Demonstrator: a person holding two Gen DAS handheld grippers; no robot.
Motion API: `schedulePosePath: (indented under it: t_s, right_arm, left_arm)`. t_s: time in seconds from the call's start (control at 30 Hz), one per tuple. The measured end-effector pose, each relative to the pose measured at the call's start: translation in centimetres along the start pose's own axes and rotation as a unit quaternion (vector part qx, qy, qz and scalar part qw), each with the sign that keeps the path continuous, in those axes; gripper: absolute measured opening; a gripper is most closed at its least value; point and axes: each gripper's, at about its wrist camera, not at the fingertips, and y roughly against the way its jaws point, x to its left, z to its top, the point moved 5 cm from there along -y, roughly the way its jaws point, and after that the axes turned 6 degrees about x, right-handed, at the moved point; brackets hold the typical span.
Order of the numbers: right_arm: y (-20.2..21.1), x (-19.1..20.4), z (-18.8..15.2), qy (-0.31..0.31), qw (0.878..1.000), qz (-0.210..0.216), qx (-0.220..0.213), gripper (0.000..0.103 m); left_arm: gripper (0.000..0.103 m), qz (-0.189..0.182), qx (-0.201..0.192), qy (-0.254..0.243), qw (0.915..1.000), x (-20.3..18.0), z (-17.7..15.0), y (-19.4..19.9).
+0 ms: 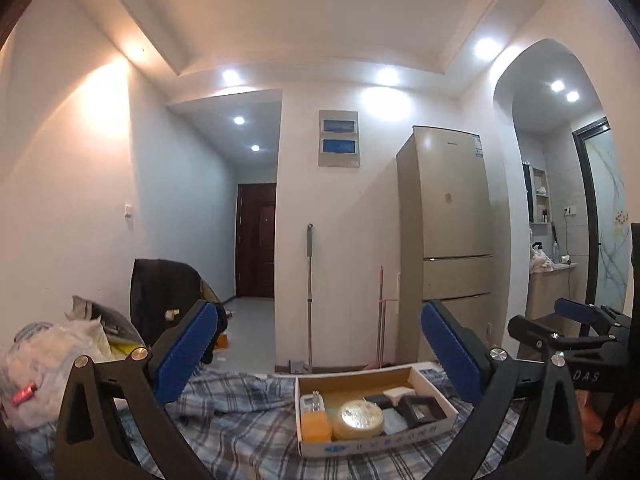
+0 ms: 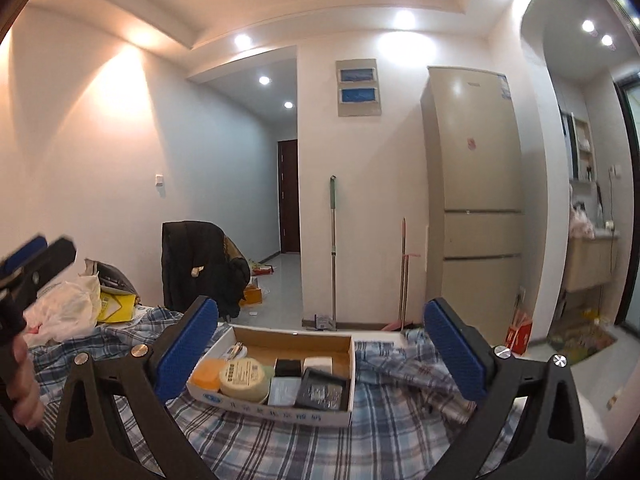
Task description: Organize rigid objects
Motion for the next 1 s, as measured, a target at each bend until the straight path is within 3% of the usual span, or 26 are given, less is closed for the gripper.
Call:
schedulePosePath:
  t_s: [0.13,0.33,0.53,0.8,1.0]
  right_arm:
    - [-0.6,-0.8,-2.2,0.010,1.000,-0.015,0.020,0.103]
    - [-1.2,-1.4,-4.7,0.006,1.000,-0.021,0.007,0.103]
    - [-1.2,-1.9,-5.2,-0.005,1.000,-0.026,0.009,0.103]
    - [-0.6,-0.3,-5.3,0.032,0.999,-0.030,-0.002,0.103]
    - [-0.5,-0.1,-5.2,0.037,0.999,-0.035,-0.003,0.103]
  left_arm:
    - [0.103,0.012,0.023,-0.002,0.9997,0.2,-2.8,-1.1]
    - [0.103,-0.004,0.058,0.000,0.9983,0.5,-6.3,-2.8]
    - [0.103,-0.012,0.056,0.003,0.9983,0.4,-6.5,-2.7]
    - [0.103,-0.013,0.072,-0.001,0.9973,0.2,-6.7,-3.0]
    - [0.103,-0.007,0.060,-0.006,0.9982,0.0,-6.5,-2.4]
